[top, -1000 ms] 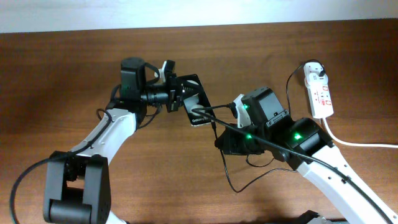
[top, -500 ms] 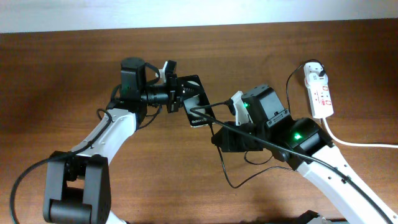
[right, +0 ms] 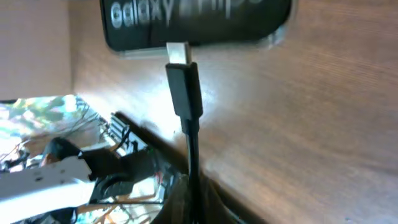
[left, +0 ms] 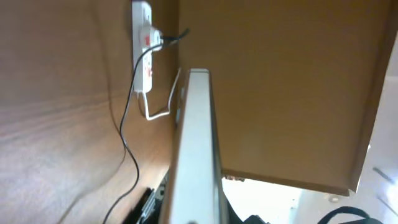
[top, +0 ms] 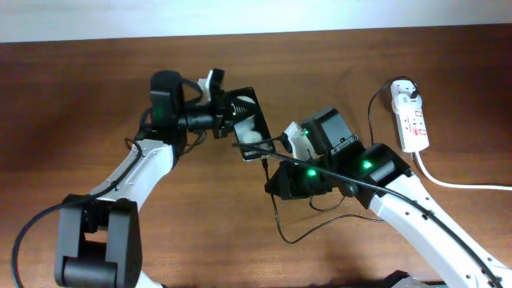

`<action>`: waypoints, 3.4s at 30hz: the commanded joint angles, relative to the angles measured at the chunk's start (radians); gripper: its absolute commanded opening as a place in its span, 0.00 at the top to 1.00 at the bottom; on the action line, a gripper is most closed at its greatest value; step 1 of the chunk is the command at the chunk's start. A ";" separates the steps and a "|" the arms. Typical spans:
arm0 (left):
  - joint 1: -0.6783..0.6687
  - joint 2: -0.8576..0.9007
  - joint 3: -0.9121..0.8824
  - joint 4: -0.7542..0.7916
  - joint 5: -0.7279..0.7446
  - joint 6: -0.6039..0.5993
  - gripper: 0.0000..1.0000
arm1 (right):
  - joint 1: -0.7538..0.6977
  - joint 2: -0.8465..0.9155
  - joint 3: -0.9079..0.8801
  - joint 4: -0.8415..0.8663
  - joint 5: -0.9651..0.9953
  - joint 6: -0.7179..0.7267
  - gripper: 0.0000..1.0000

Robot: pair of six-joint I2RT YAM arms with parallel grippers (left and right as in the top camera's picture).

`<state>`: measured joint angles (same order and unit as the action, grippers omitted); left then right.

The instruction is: Plug charger to phone and switch on socket

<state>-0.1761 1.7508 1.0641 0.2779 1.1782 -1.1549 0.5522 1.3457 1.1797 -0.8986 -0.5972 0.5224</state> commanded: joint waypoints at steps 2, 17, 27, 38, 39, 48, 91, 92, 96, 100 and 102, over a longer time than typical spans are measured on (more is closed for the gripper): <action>0.046 -0.004 0.018 0.021 0.039 0.020 1.00 | 0.061 -0.019 0.000 -0.006 -0.005 -0.044 0.96; 0.048 -0.004 0.018 0.088 0.157 -0.011 1.00 | 0.064 -0.019 0.000 0.047 -0.024 -0.009 0.96; 0.048 -0.004 0.018 0.088 0.137 -0.049 1.00 | 0.064 -0.019 0.000 0.044 -0.027 0.010 0.96; 0.048 -0.004 0.018 0.088 0.143 0.009 1.00 | 0.064 -0.019 0.000 0.044 -0.027 0.010 0.96; 0.048 -0.004 0.018 0.088 0.143 0.009 1.00 | 0.064 -0.019 0.000 0.047 -0.027 0.010 0.96; 0.047 -0.004 0.018 0.087 0.184 -0.007 1.00 | 0.064 -0.014 0.000 0.088 0.019 0.010 0.96; 0.124 -0.004 0.018 0.081 0.158 0.025 1.00 | 0.067 -0.014 0.000 -0.134 0.421 0.001 0.96; 0.122 -0.004 0.018 0.081 0.149 0.032 1.00 | 0.085 -0.014 0.001 -0.122 0.369 -0.043 0.96; 0.087 -0.004 0.018 0.081 0.123 0.112 1.00 | 0.156 -0.016 0.020 -0.063 0.248 -0.077 0.96; 0.082 -0.004 0.018 0.081 0.127 0.121 1.00 | 0.156 -0.014 0.032 0.040 0.106 0.044 0.96; 0.082 -0.004 0.018 0.080 0.138 0.120 1.00 | 0.156 -0.014 0.032 0.082 0.040 0.084 0.96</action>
<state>-0.0959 1.7508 1.0771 0.3550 1.2942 -1.0542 0.7021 1.3426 1.1904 -0.8360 -0.4786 0.5465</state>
